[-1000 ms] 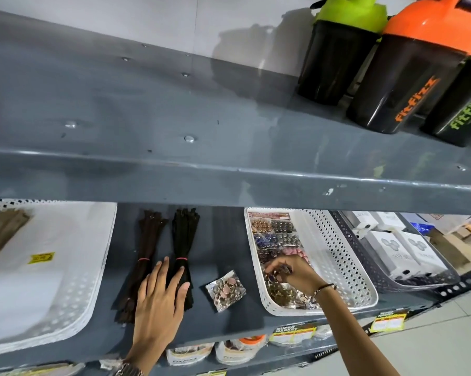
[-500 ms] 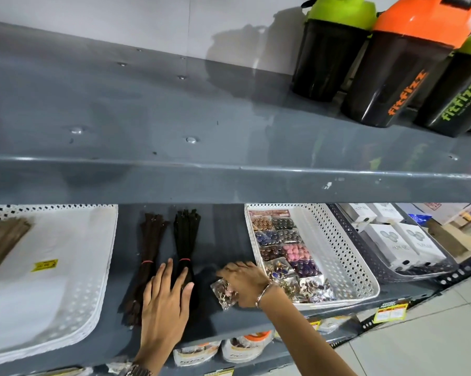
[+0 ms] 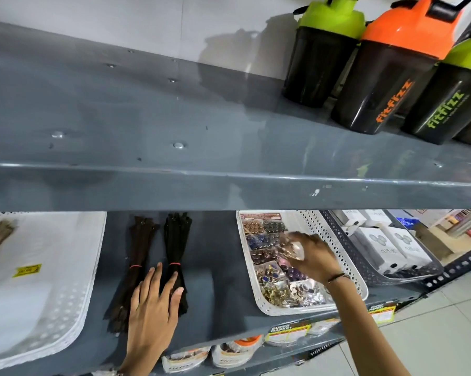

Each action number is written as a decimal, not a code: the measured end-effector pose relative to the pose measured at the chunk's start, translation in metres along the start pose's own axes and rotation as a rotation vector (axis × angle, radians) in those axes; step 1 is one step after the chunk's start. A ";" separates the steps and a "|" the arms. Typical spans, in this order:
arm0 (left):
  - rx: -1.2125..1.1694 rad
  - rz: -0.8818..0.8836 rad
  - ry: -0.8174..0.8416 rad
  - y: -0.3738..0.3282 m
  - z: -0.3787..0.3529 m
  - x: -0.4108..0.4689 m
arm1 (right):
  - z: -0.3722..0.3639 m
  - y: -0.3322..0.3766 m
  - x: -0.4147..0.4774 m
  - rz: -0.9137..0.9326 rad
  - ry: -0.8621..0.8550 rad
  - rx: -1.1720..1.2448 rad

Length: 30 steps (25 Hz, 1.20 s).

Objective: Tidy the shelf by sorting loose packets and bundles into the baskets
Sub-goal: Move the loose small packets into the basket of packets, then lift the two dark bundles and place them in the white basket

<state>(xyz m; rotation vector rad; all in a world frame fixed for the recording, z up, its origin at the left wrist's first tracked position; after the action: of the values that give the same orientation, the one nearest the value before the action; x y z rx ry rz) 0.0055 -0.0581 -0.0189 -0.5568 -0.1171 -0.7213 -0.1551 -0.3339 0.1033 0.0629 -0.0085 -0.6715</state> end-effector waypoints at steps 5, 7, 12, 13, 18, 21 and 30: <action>0.011 -0.016 -0.036 -0.001 -0.002 0.001 | -0.058 -0.049 -0.002 -0.119 0.246 0.104; 0.011 -0.019 -0.034 0.000 -0.003 0.001 | -0.057 -0.047 -0.008 -0.118 0.259 0.145; -0.011 -0.022 0.004 -0.001 0.001 0.000 | -0.049 -0.015 -0.025 -0.125 0.199 -0.006; -0.046 -0.029 -0.026 -0.003 0.003 0.001 | -0.044 0.007 -0.029 -0.104 0.070 -0.007; -0.357 0.252 -0.218 0.027 0.039 0.041 | -0.064 0.164 -0.031 0.047 -0.133 0.477; -0.413 0.531 -0.135 0.062 0.043 0.055 | -0.099 0.215 -0.008 -0.111 0.019 0.776; -0.273 0.634 0.370 0.074 0.030 0.073 | -0.125 0.227 0.044 -0.487 0.314 0.906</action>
<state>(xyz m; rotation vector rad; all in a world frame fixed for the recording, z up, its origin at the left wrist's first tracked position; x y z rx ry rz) 0.1112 -0.0407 -0.0045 -0.6647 0.4921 -0.2073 0.0239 -0.1771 -0.0079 1.0696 0.0057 -1.0946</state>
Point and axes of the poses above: each hand's wrist, its own x-axis towards the middle knuckle, its own z-axis out of the back of the hand, y = z × x, the point moved 5 cm from there along x, towards the middle knuckle, and after that the axes turned 5 degrees about -x, right-handed, at the moved point
